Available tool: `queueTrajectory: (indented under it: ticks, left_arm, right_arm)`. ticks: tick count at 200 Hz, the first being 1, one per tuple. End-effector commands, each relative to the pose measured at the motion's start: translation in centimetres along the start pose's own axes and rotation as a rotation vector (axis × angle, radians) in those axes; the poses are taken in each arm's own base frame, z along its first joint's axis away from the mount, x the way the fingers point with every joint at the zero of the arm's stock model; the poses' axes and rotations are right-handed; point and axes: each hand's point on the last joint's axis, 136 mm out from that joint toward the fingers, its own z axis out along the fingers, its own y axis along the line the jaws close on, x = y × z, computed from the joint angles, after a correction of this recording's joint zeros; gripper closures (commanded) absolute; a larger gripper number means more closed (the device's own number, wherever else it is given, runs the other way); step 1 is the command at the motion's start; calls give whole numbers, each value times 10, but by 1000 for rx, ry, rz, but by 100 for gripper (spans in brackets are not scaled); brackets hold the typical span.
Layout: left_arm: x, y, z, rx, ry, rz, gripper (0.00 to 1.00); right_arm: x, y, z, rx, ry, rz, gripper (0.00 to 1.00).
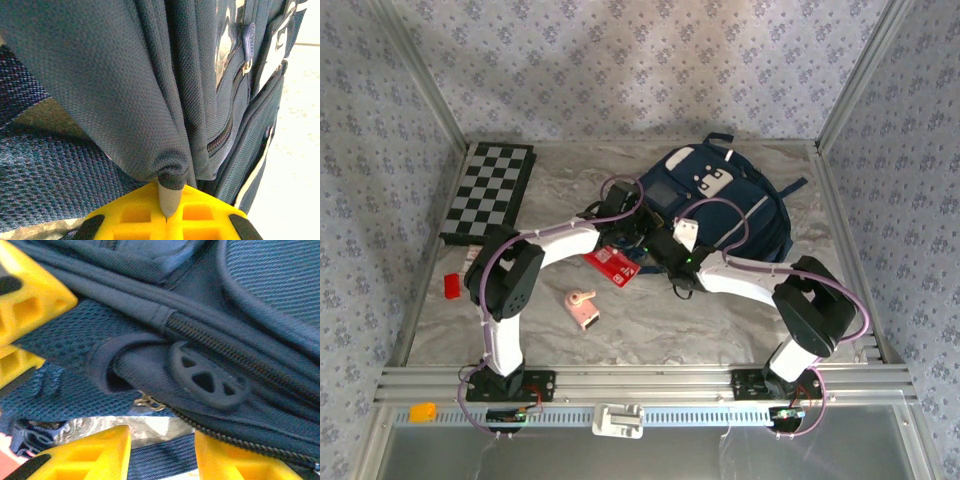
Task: Pack books, pencil case, and school supplies into a backpack
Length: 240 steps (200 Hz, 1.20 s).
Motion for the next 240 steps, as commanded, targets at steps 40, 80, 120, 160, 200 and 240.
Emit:
queueTrajectory:
  ticks: [40,80,120,160,200,240]
  left_arm:
    - [18,-67,-33,196,49,53,100]
    - [24,-73,-35,201,60,74,100]
    - [25,-74,-36,200,61,78,100]
    - [28,-77,-38,207,62,80,100]
    - [31,-81,-39,207,65,90,100]
    - [33,-83,-39,204,67,94,100]
  right_arm:
    - [-21,-12,-7,5,2,-11,60]
    - [-25,15,-5,-114,22,-104,61]
    - [-35,9,-4,-70,-16,-108,54]
    - [-48,4,2,-63,-77,-116,60]
    - [-57,1,6,-30,-100,-110,61]
    - [-61,-3,12,2,-98,-110,67]
